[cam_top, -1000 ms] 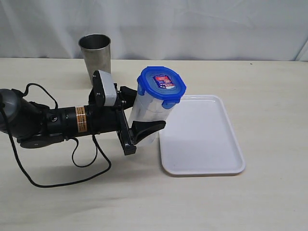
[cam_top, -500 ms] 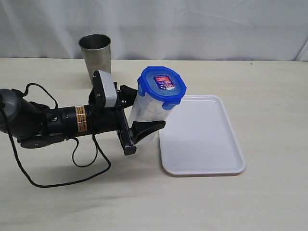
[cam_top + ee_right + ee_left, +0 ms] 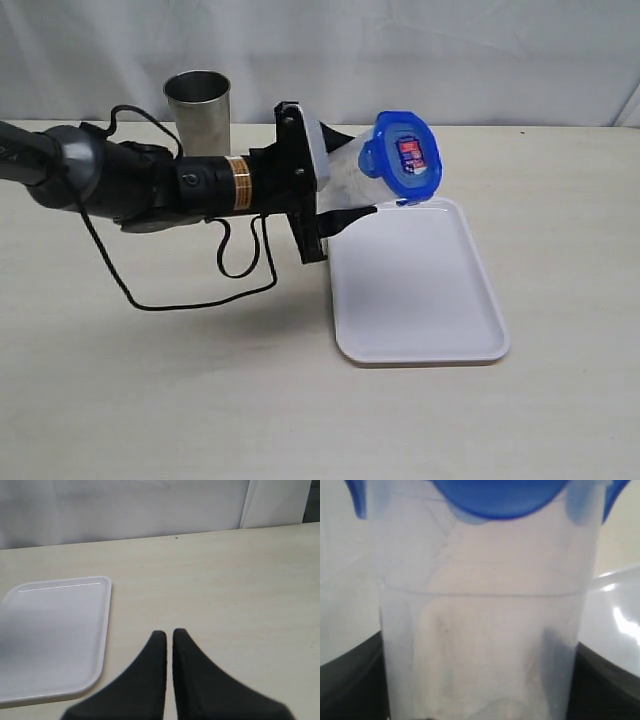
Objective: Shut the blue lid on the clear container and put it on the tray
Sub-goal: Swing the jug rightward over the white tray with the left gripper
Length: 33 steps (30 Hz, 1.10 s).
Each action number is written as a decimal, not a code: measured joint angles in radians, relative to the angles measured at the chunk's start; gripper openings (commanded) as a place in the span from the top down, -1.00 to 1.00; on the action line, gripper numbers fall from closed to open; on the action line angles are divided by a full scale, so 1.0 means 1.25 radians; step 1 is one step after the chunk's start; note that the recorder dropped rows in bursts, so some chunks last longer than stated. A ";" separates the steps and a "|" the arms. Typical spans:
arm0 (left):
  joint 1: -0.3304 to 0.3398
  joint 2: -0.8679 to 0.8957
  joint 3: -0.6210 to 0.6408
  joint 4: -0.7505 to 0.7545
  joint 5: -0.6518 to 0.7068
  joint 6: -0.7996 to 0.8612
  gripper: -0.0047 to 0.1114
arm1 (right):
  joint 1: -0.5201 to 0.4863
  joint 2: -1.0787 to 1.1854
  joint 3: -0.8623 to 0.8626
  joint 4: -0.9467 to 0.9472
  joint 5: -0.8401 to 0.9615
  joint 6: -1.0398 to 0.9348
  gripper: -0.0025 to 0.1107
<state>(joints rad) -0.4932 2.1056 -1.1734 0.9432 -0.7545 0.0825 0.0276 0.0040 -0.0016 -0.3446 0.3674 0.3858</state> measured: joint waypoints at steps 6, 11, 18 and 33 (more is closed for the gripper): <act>-0.035 0.000 -0.079 -0.001 0.171 0.288 0.92 | 0.000 0.000 0.000 0.000 0.000 0.000 0.88; -0.059 0.000 -0.102 -0.001 0.258 0.532 0.92 | 0.000 0.000 0.000 0.000 0.000 0.000 0.88; -0.098 0.001 -0.105 -0.001 0.347 0.801 0.92 | 0.000 0.000 0.000 0.000 0.000 0.000 0.88; -0.139 0.002 -0.107 -0.001 0.379 0.887 0.92 | 0.000 0.000 0.000 0.000 0.000 0.000 0.88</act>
<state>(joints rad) -0.6665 2.1075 -1.3071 0.9417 -0.2803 1.1913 0.0276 0.0040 -0.0016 -0.3446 0.3674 0.3858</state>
